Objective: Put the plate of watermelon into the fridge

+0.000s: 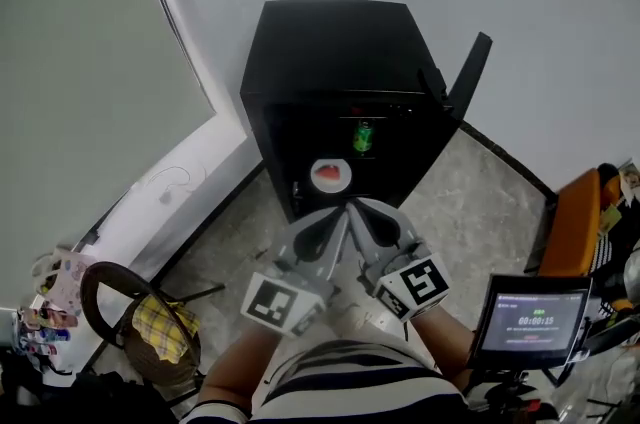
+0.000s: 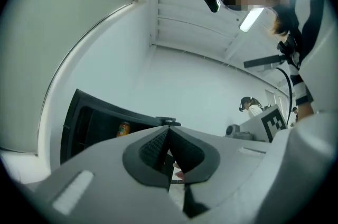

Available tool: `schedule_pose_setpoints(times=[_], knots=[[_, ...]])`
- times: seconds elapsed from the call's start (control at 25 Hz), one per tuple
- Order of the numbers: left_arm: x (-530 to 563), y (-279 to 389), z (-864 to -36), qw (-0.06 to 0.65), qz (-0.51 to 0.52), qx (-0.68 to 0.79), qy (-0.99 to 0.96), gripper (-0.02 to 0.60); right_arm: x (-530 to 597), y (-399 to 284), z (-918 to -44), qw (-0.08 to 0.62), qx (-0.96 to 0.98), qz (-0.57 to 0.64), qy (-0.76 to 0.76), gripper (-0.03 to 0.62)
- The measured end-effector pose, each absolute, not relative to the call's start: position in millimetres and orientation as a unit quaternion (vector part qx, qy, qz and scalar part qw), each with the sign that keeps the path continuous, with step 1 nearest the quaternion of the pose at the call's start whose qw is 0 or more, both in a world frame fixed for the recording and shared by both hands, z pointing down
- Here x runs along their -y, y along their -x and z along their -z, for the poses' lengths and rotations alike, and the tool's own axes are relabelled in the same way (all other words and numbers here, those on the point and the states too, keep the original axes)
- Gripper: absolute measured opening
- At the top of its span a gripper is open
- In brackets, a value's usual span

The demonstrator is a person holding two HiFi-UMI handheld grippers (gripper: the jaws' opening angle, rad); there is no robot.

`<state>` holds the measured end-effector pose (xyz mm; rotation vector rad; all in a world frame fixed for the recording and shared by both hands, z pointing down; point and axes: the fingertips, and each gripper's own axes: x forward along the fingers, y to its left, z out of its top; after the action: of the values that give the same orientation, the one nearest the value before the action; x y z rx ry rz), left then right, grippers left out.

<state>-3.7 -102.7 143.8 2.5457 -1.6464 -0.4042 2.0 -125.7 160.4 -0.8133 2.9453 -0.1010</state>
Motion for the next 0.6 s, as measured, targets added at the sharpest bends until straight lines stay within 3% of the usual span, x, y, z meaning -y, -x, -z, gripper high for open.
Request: schedule_pose_setpoints(times=[0.28,0.6], knots=[[94.5,1.2,-114.2,-0.003,0.114,0.546,-0.83,0.003,122.7,-18.4,-128.9,0.061,-0.958,0.035,0.278,-0.002],[90.0,8.2,-122.4,0.021,0.125,0.563,-0.817,0.003,114.6,-27.9,-133.9,0.06,-0.956,0.038,0.286,-0.003]])
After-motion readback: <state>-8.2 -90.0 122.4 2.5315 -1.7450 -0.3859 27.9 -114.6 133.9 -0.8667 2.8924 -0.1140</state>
